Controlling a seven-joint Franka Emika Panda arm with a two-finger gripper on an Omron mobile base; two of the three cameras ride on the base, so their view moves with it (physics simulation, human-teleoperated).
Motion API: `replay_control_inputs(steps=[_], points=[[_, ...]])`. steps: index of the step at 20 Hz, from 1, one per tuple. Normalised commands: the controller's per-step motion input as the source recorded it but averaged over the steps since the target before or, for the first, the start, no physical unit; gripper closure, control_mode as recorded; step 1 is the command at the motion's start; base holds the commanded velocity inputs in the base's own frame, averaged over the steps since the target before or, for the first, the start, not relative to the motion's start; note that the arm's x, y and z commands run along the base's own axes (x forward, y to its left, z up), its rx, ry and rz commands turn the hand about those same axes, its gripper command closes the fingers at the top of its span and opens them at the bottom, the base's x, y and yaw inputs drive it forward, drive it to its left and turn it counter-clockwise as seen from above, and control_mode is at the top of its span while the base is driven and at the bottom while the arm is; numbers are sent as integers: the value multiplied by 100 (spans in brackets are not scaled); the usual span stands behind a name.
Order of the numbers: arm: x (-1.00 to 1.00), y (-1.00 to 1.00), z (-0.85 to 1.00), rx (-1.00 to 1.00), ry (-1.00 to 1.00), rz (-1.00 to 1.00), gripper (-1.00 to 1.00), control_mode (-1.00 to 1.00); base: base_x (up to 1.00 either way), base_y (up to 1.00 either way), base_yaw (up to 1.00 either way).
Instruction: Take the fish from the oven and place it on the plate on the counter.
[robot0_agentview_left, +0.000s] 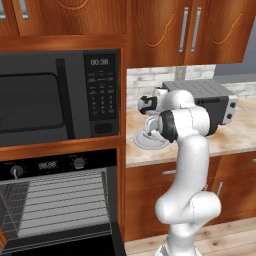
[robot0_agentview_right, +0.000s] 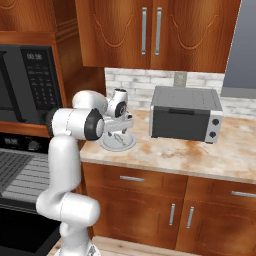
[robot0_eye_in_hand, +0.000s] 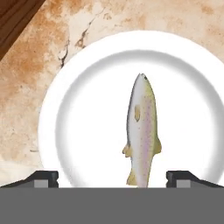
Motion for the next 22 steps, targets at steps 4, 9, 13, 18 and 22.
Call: replay_control_inputs(steps=[4, 9, 13, 18, 22], points=[[-100, 0, 64, 0, -18, 0, -100, -100, 0, 0, 0], [-100, 0, 60, 0, -12, 0, -100, -100, 0, 0, 0], [-100, 0, 58, 0, -6, 0, -100, -100, 0, 0, 0], [-100, 0, 65, 0, 0, 0, -100, -100, 0, 0, 0], [-100, 0, 55, 0, 8, -5, -100, -100, 0, 0, 0]])
